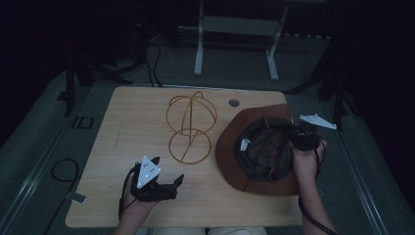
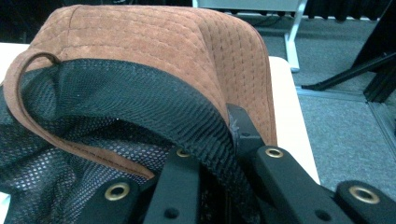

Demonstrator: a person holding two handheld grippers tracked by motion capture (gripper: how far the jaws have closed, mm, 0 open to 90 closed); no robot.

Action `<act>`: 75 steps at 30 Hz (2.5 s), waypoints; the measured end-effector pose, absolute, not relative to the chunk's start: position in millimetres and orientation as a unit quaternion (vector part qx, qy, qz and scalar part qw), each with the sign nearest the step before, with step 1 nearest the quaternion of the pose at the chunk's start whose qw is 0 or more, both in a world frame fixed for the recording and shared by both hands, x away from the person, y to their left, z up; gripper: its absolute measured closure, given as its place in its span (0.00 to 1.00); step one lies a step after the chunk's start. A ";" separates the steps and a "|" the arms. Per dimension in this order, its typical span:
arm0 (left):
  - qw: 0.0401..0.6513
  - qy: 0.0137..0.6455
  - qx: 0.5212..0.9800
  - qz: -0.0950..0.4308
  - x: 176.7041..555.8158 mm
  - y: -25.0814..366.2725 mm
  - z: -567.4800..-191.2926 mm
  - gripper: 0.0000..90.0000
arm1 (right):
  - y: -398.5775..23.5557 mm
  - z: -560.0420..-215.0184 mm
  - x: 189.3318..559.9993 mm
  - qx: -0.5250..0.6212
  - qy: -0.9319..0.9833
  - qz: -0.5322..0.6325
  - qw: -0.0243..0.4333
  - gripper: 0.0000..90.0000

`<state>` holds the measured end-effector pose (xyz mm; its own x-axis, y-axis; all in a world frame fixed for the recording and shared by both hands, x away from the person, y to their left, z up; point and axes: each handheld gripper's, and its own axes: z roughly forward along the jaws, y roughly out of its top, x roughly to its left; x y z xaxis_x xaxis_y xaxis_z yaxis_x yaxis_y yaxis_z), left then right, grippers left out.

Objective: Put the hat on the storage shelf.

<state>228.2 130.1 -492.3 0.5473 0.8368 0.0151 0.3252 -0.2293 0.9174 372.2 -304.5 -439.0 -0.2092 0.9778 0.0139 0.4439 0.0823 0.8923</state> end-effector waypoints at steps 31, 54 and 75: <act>0.469 0.283 0.803 0.236 293.8 -19.6 -427.3 0.12 | -307.6 -418.6 326.4 0.509 0.655 0.458 0.320 0.93; 0.382 0.322 0.815 0.294 333.5 -68.3 -436.2 0.68 | -293.5 -413.5 305.6 0.476 0.670 0.469 0.323 0.93; 0.406 0.301 0.797 0.330 325.2 -62.5 -409.9 0.96 | -305.6 -418.1 284.9 0.442 0.711 0.469 0.283 0.71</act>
